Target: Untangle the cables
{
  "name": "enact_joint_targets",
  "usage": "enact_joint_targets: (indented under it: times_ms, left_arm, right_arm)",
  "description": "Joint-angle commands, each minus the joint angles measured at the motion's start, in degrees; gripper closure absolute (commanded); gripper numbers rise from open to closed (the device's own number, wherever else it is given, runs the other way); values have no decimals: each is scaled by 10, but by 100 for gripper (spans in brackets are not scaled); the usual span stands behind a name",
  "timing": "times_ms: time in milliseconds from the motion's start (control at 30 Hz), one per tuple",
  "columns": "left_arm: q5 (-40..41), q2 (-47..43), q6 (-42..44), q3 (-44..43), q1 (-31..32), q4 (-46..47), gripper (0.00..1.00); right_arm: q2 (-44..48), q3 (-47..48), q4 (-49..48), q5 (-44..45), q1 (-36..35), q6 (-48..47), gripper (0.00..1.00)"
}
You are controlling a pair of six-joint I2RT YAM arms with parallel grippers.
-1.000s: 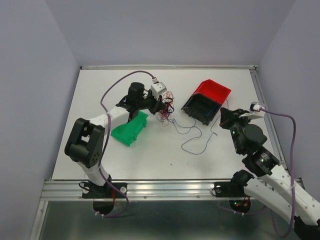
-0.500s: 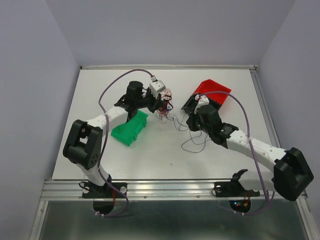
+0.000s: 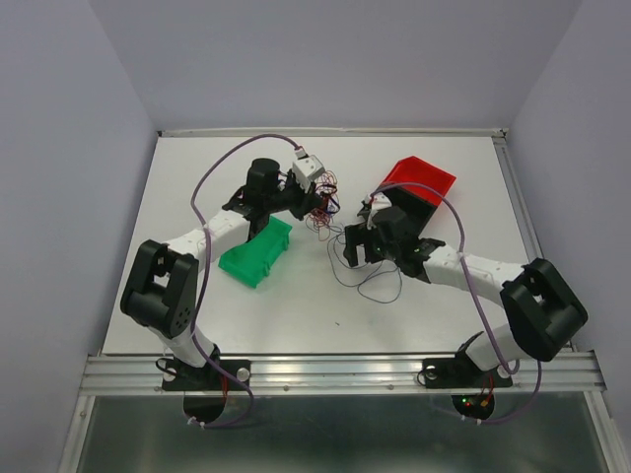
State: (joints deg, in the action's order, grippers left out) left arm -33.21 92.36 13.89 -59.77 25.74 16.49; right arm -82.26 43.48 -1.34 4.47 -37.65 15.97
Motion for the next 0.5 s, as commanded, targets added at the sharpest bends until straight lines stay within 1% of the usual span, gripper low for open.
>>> enact_joint_targets:
  times_ms: [0,167,467]
  left_arm:
    - [6,-39,-12,1,-12,35,100]
    - [14,-40,-32,3,-27,43,100]
    - [18,-42,-37,5,-35,50,100]
  right_arm:
    - [-43,48,-28,18,-2,-5,0]
    - [-87,67,3,47,-2,16,0]
    - [-138,100,95,158,-3,78,0]
